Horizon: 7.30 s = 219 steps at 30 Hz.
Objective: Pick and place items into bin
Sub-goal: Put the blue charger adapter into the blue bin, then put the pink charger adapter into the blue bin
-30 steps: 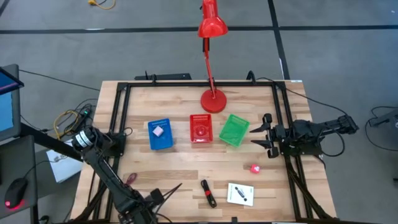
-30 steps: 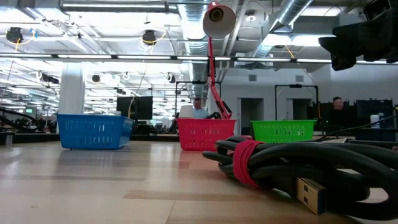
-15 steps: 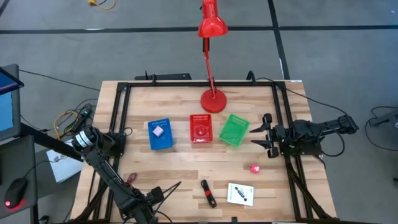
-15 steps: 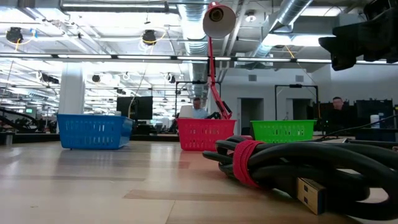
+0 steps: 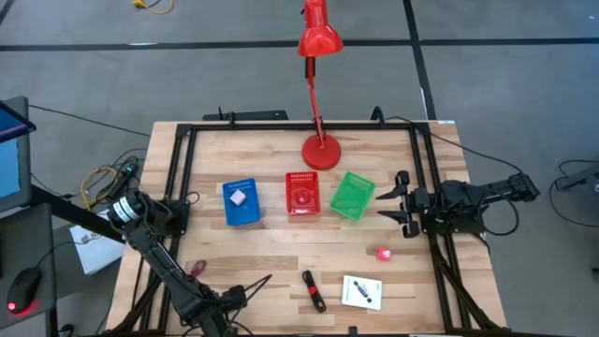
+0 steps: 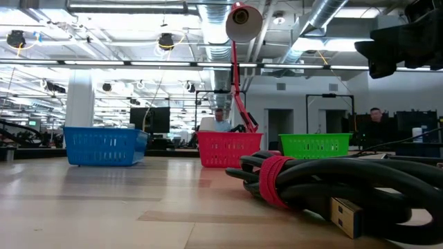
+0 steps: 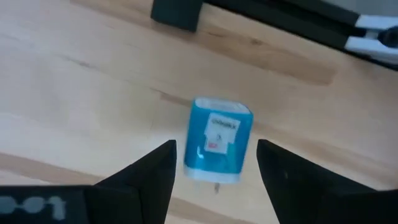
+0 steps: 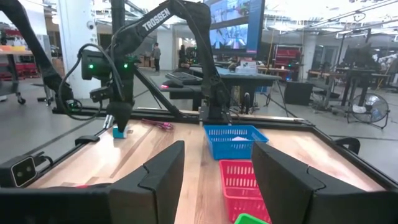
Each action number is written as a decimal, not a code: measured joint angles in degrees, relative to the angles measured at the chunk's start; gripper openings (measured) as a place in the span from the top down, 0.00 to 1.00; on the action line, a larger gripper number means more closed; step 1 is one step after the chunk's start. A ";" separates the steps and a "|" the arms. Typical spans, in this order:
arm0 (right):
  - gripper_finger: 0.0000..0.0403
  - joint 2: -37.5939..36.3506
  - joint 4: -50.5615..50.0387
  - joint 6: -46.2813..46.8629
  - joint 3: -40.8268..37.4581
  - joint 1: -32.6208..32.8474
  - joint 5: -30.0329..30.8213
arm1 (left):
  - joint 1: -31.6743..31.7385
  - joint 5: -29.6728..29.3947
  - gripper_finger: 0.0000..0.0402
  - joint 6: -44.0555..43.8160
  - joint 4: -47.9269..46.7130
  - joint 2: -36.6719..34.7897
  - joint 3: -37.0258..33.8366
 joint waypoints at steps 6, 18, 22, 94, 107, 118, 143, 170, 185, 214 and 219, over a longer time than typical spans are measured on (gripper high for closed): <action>0.55 0.00 -0.24 -0.02 -0.01 0.01 0.02 | 0.00 -0.27 0.47 2.18 5.36 0.01 -3.19; 0.55 0.00 -0.83 -0.01 -0.01 0.02 0.01 | 0.00 -0.21 0.47 4.45 5.68 0.01 -3.23; 0.55 0.00 -0.83 0.00 0.00 0.00 0.02 | 0.00 -0.12 0.47 4.35 5.60 0.01 -3.23; 0.55 0.00 -0.81 0.00 -0.02 0.02 0.02 | 0.57 -2.87 0.49 0.86 3.84 -0.01 -3.23; 0.55 0.00 -0.81 0.00 -0.02 0.01 0.00 | 0.50 -0.49 0.49 4.17 4.83 -0.01 -3.23; 0.55 0.00 -0.81 -0.02 -0.02 0.02 0.00 | 0.35 -2.23 0.56 1.89 6.58 -0.01 -3.23; 0.55 0.00 -0.81 -0.02 -0.02 0.02 0.00 | 12.04 -47.26 0.67 -33.62 -9.73 -2.00 -3.17; 0.55 0.00 -0.84 -0.01 -0.02 0.02 0.01 | 46.76 -28.51 0.67 -45.04 13.65 -40.32 -33.45; 0.55 0.00 -0.84 -0.01 -0.01 0.01 0.02 | 48.11 -20.57 0.59 -41.87 14.97 -26.59 -33.77; 0.55 0.00 0.66 8.95 -0.02 0.52 -0.14 | 50.50 -24.23 0.48 -34.27 4.72 -23.90 -25.22; 0.55 -0.01 1.18 9.46 -0.02 0.27 0.77 | 50.58 -23.62 0.49 -33.76 3.31 -23.92 -21.11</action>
